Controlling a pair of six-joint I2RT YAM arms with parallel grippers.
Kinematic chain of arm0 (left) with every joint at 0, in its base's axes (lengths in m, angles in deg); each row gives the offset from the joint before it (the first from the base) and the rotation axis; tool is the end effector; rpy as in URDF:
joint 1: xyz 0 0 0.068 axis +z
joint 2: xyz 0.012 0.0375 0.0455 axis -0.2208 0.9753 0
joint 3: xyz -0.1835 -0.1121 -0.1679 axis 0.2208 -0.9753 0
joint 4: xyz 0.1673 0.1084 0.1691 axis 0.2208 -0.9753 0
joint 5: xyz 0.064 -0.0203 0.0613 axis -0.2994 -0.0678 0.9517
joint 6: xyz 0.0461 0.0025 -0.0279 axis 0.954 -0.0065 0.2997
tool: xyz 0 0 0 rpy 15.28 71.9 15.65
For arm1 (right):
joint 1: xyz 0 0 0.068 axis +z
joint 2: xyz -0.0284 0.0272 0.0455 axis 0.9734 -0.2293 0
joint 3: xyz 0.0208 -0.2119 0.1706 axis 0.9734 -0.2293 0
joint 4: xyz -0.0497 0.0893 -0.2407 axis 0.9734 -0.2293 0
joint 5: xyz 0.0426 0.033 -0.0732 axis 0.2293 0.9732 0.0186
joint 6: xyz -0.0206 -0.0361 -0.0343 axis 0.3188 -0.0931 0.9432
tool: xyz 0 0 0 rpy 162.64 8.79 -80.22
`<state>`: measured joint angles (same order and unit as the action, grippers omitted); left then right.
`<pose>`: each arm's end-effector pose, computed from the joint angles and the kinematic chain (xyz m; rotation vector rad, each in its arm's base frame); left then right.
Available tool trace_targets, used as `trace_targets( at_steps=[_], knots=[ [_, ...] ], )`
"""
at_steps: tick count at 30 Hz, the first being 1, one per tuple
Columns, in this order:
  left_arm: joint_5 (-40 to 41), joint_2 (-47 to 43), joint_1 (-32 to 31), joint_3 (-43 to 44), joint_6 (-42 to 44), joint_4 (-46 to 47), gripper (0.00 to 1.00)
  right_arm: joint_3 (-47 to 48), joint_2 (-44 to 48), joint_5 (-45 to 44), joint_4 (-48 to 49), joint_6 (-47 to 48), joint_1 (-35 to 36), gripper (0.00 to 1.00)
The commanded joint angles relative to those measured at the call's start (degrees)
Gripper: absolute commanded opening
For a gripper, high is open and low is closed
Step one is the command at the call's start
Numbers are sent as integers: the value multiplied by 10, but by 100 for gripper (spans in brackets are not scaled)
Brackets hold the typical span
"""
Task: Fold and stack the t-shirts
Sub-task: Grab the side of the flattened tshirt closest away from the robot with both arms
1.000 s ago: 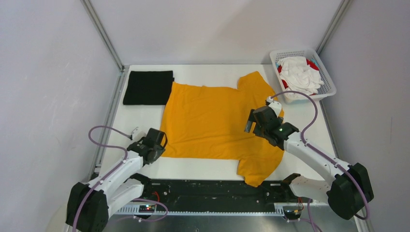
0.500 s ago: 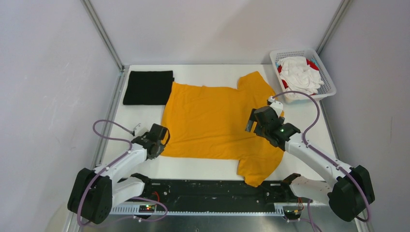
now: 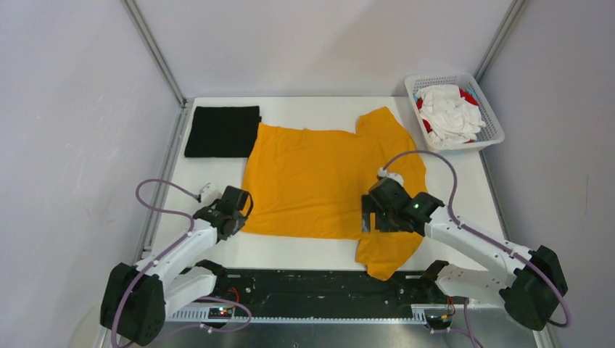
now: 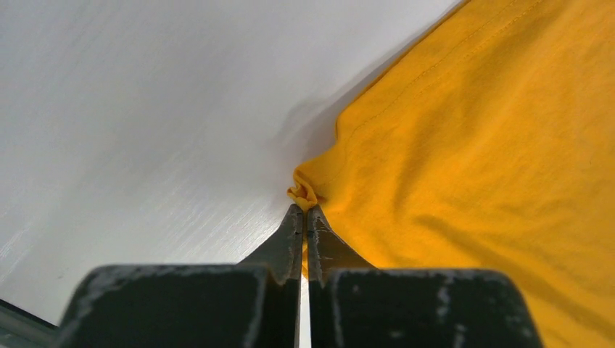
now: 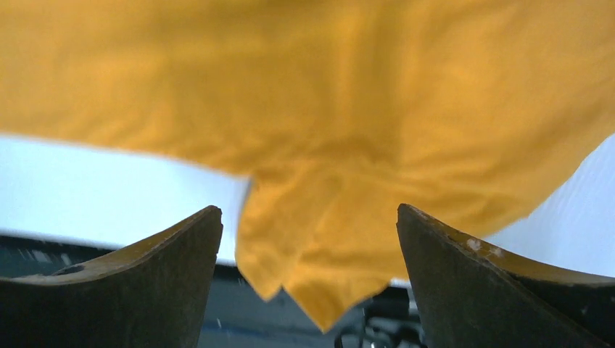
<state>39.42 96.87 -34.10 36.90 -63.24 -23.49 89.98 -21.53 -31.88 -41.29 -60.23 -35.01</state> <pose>0.1562 -0.0438 0.1622 -1.0031 2.3125 0.0852 0.1530 0.1262 0.2322 -0.0582 2.6185 0.1898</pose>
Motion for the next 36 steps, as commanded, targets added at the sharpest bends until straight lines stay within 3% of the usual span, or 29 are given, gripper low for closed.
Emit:
trace_targets(
  at_steps=[1,7,11,19,24,32,33,36],
  knots=[
    [23,-16,2,-1,13,2,0,-9,25,40,-145,-35,72,93],
    [22,-27,3,-4,17,5,0,-72,90,136,-150,-80,144,84],
    [18,-27,2,-2,22,9,0,-92,70,179,-100,-79,188,77],
    [15,-27,2,-1,24,11,0,-91,-60,145,-42,-49,221,65],
    [17,-24,2,1,25,11,0,-90,-80,112,-47,-43,221,57],
    [19,-21,2,0,24,11,0,-90,-122,147,-56,-27,223,48],
    [20,-22,2,0,23,11,0,-90,-130,149,-58,-28,223,46],
    [21,-23,2,1,20,12,0,-90,-141,145,-63,-34,223,25]
  ],
)
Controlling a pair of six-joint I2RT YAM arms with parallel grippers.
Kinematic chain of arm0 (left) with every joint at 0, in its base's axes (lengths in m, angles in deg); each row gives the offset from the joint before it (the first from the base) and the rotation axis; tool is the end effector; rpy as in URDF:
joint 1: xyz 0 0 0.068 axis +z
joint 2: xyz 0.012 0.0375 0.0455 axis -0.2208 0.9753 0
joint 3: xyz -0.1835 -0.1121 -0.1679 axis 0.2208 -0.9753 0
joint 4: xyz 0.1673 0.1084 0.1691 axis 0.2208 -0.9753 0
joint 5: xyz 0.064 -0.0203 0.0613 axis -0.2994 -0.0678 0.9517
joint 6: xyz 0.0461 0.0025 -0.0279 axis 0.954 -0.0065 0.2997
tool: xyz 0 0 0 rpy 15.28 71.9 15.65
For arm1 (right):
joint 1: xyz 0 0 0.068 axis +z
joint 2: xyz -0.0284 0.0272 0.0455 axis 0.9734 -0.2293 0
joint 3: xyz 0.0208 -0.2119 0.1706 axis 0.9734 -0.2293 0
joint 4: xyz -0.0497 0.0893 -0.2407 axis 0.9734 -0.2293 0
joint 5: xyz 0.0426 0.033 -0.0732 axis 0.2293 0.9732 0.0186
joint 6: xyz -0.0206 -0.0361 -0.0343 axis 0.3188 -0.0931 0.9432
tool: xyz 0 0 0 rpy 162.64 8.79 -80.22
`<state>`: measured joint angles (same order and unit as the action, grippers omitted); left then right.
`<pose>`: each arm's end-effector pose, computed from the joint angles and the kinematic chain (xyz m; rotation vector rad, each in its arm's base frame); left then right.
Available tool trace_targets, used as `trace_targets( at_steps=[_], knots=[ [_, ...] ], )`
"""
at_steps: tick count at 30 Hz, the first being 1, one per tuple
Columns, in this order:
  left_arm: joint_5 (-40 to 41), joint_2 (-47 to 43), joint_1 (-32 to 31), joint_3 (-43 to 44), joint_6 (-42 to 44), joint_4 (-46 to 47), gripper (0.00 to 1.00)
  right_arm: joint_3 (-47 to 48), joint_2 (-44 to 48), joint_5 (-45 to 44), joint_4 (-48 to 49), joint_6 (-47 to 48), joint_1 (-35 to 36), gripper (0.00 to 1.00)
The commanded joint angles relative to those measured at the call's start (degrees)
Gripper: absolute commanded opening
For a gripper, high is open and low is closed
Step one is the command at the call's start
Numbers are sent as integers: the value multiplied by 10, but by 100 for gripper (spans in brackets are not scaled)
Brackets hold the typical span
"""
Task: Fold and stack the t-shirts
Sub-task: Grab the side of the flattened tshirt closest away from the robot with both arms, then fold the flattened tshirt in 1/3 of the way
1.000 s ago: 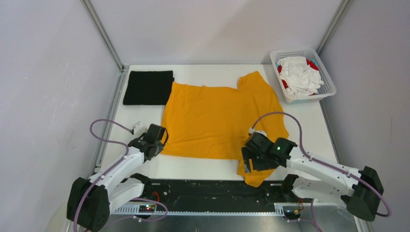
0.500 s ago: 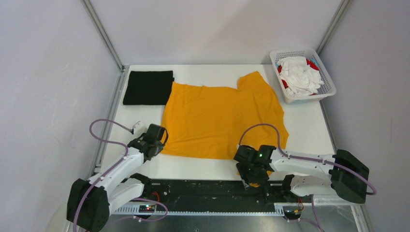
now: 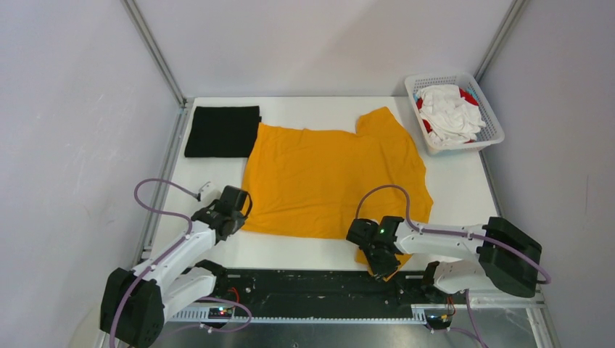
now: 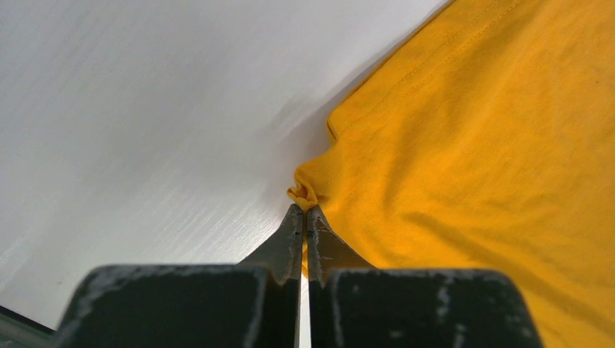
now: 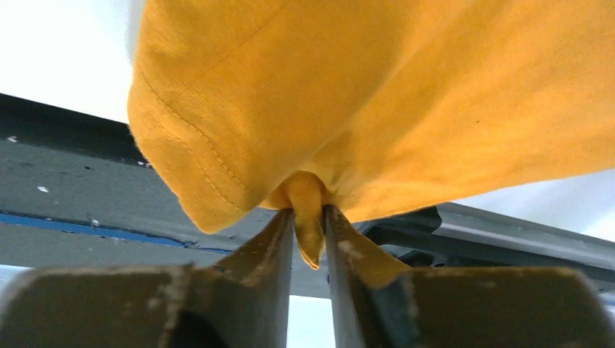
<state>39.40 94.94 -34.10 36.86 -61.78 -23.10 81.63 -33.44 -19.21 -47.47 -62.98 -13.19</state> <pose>0.1551 -0.0434 0.1671 -0.9746 2.2957 0.0598 0.0797 0.1603 0.1532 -0.6702 3.0513 0.0406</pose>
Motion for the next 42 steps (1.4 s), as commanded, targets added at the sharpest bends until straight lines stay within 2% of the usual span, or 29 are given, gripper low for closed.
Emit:
trace_targets(
  at_steps=[1,2,4,9,13,17,24,29,32,35,39,42],
  knots=[
    [21,-4,2,2,5,8,0,-7,-20,12,-2,-10,4,19],
    [21,-2,2,3,4,8,0,-7,-16,3,-5,-16,3,7],
    [20,0,2,6,4,8,0,-4,-1,-26,-13,-29,-5,0],
    [-14,-39,2,-7,-11,-2,0,15,77,0,-68,-29,-11,0],
    [-18,-100,1,-31,-58,-68,0,18,115,35,-104,-29,-11,0],
    [-1,-165,1,-51,-97,-138,0,19,122,44,-128,-27,-4,0],
    [-31,-244,-4,-70,-133,-224,0,26,153,71,-164,-22,9,0],
    [-34,-302,-9,-66,-137,-250,0,26,169,70,-166,-23,8,0],
    [-38,-308,-11,-54,-133,-239,0,38,176,31,-158,-24,-5,0],
    [-37,-287,-11,-33,-103,-207,0,65,182,-15,-163,-13,-54,0],
    [-50,-224,-12,-5,-64,-136,0,103,207,-50,-133,17,-137,0],
    [-31,-153,-12,31,-47,-123,0,125,212,-59,-105,53,-197,0]
  ],
)
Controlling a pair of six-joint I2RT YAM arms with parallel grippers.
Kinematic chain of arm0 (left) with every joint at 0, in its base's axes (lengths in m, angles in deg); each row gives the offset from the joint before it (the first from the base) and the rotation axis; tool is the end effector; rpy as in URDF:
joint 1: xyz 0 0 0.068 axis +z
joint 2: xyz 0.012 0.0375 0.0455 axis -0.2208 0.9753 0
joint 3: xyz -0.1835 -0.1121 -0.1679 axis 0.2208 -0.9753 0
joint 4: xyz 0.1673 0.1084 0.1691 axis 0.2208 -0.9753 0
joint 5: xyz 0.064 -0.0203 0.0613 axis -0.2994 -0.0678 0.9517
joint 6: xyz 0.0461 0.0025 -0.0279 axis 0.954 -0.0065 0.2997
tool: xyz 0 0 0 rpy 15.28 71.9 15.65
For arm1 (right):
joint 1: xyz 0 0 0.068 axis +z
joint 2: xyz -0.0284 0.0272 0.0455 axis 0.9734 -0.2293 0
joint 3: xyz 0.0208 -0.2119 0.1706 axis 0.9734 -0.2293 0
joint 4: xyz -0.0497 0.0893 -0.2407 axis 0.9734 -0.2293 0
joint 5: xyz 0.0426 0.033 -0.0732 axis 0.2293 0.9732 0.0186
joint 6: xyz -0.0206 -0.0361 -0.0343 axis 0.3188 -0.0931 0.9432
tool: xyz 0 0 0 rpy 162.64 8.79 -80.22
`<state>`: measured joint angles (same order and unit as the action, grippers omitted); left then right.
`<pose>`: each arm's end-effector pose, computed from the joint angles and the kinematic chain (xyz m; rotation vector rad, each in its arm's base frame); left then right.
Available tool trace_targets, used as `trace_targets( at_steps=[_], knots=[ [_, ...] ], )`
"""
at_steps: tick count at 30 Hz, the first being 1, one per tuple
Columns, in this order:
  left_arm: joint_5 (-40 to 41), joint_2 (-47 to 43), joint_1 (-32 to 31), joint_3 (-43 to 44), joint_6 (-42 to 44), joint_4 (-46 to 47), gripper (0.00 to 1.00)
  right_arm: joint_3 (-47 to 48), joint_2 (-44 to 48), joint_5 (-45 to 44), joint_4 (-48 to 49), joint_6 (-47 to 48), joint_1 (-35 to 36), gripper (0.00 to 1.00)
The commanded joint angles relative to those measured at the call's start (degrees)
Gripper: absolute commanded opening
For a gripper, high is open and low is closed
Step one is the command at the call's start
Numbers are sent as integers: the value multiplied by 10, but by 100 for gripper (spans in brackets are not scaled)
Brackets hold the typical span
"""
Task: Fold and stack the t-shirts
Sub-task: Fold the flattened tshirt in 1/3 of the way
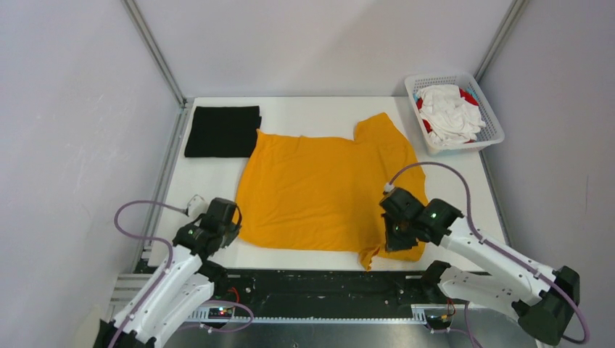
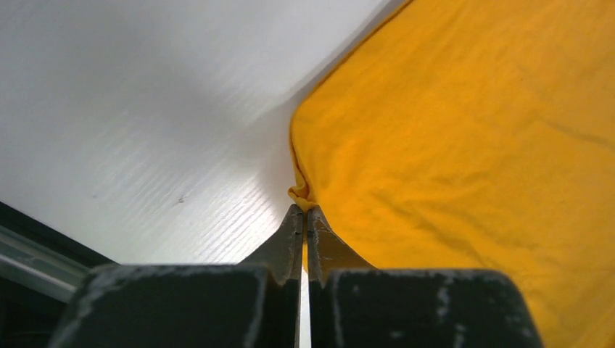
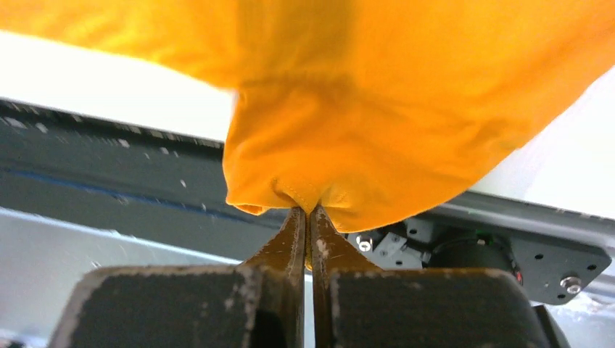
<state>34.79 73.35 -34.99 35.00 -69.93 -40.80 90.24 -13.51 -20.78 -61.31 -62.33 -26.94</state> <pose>0.1012 -0.0268 0.1834 -1.1161 2.2610 -0.1144 0.0953 0.1114 0.2397 -0.2903 2.8912 0.2665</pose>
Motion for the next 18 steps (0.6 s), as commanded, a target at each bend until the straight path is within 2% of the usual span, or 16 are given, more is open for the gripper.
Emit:
trace_targets(
  at_steps=[1,4,10,18],
  knots=[
    [23,76,-3,56,37,55,0,47,9,-51,36,50,-69,0],
    [43,120,-2,90,48,57,0,65,-10,-88,48,63,-116,0],
    [86,157,4,130,61,65,0,89,-13,-74,104,91,-192,0],
    [99,241,29,177,84,91,0,122,-45,-35,136,132,-271,0]
  ],
)
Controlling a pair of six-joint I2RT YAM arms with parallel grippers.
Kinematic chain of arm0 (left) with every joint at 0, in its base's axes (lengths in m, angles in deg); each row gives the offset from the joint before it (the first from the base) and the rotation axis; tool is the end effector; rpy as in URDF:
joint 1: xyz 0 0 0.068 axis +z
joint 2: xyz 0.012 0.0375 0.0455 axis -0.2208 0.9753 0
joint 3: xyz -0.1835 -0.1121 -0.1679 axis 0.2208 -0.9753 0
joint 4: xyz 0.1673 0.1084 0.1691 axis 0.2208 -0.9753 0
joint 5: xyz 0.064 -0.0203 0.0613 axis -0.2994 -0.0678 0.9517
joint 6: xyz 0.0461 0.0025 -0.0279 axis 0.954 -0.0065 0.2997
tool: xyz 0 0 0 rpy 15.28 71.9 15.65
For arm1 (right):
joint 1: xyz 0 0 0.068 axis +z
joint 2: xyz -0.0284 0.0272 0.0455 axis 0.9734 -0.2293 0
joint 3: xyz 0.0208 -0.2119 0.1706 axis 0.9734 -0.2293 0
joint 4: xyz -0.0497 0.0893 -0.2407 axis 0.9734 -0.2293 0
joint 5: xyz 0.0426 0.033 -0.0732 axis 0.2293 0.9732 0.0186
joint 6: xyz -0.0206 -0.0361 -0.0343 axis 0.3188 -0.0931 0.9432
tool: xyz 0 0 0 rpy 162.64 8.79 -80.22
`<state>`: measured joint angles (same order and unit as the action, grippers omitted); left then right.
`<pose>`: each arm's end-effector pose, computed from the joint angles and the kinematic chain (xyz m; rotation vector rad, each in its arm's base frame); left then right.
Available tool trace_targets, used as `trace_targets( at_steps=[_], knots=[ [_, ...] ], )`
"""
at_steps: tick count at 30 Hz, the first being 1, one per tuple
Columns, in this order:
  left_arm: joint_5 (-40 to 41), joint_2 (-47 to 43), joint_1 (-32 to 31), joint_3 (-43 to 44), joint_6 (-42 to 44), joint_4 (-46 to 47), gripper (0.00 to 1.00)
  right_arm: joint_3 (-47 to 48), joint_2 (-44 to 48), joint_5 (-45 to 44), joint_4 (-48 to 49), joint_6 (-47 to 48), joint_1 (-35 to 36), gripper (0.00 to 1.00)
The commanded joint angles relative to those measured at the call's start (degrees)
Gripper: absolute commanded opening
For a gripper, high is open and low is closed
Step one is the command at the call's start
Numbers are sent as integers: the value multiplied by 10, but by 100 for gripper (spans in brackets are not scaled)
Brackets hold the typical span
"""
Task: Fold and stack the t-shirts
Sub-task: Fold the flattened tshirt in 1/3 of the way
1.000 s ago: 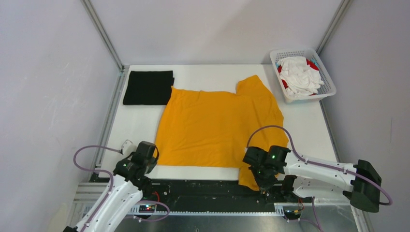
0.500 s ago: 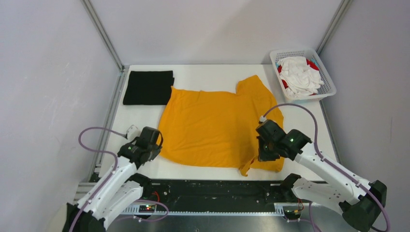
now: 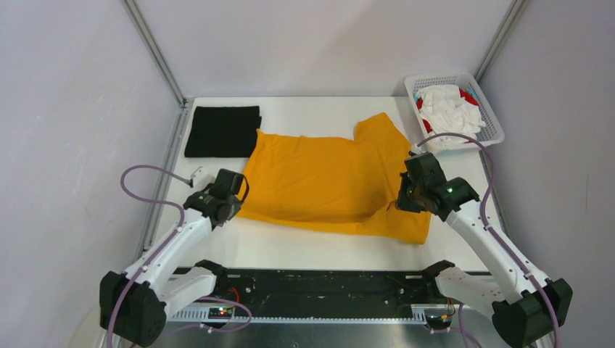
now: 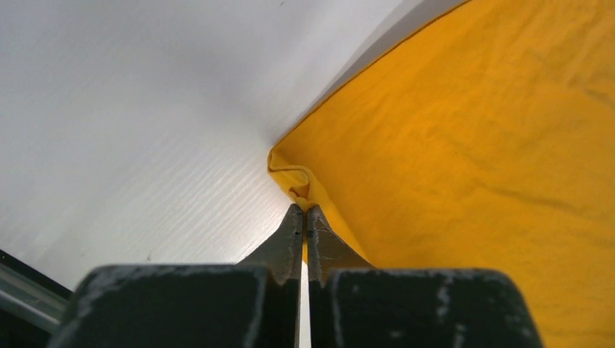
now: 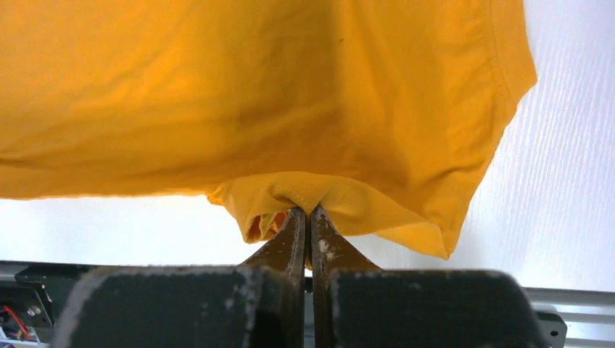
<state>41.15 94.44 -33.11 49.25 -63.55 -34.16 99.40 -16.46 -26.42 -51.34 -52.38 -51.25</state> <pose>0.1657 -0.0434 0.2236 -1.0305 2.2254 0.0554 0.1664 0.0745 0.2876 0.1067 2.5703 0.1989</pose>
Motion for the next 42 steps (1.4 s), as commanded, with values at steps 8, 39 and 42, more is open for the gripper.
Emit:
trace_targets(
  at_steps=[8,39,42],
  knots=[
    [42,112,34,75,34,53,0,68,-84,44,75,80,-67,0],
    [58,309,69,227,102,85,99,326,-462,30,190,183,-123,57],
    [44,267,69,213,112,86,100,307,-430,10,193,149,-123,96]
  ],
)
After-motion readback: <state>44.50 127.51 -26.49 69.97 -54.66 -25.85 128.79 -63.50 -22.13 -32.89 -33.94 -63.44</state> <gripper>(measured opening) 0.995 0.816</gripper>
